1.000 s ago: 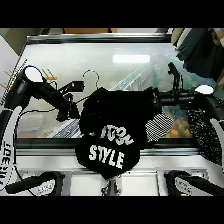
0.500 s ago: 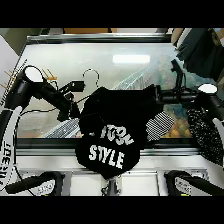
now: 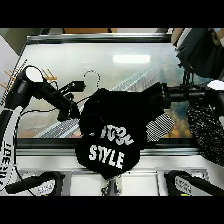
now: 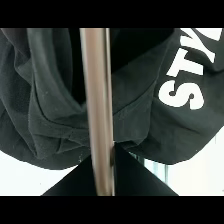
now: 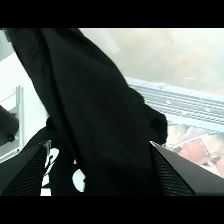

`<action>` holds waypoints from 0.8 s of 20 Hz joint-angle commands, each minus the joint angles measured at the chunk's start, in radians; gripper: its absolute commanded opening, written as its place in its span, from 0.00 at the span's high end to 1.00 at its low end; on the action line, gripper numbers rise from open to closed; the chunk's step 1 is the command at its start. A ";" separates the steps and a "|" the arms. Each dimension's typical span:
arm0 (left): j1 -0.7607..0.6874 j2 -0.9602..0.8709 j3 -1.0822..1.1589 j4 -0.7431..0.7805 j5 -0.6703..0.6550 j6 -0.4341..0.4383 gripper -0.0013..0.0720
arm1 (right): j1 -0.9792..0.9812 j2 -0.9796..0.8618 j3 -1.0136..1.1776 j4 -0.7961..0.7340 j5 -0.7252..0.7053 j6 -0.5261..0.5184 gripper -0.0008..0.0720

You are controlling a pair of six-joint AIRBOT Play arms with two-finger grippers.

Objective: Fold the clothes and pants, and hang the long-sleeved shirts on hangers.

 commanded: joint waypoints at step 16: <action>0.001 0.000 0.000 0.001 0.000 -0.002 0.96 | 0.110 -0.038 0.003 0.023 -0.014 -0.113 0.05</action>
